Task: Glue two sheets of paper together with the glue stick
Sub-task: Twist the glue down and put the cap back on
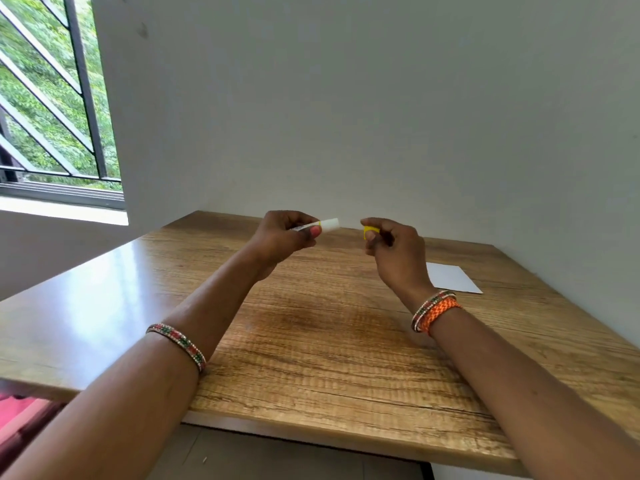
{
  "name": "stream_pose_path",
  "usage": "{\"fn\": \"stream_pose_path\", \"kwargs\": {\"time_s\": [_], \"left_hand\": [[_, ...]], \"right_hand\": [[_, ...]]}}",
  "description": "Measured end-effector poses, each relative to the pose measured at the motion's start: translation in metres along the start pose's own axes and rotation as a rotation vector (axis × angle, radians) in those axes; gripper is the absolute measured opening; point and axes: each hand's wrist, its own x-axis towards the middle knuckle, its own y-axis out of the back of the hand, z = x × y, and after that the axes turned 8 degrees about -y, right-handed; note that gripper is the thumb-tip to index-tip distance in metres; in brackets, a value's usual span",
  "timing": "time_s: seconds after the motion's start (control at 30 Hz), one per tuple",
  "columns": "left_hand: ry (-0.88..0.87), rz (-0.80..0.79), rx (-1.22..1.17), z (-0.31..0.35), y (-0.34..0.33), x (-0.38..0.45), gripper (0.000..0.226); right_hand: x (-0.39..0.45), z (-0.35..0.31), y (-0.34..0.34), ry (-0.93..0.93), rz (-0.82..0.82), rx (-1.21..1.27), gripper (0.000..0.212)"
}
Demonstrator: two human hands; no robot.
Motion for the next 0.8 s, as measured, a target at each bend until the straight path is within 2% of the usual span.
{"fn": "stream_pose_path", "kwargs": {"time_s": [0.13, 0.27, 0.5, 0.67, 0.8], "left_hand": [[0.024, -0.067, -0.067, 0.002, -0.002, -0.003, 0.016], [-0.002, -0.140, -0.041, 0.004, -0.003, -0.007, 0.014], [-0.027, -0.212, 0.010, 0.007, -0.002, -0.009, 0.015], [-0.045, -0.222, 0.040, 0.010, -0.003, -0.010, 0.019], [-0.068, -0.236, 0.061, 0.012, -0.002, -0.012, 0.018]], "right_hand": [[0.001, -0.004, -0.001, -0.148, -0.022, 0.235, 0.022], [0.001, -0.009, 0.005, -0.178, -0.048, 0.379, 0.021], [0.004, -0.010, 0.010, -0.106, -0.106, 0.306, 0.031], [0.003, -0.012, 0.011, -0.081, -0.138, 0.279, 0.023], [0.001, -0.012, 0.009, -0.070, -0.186, 0.249, 0.023]]}}
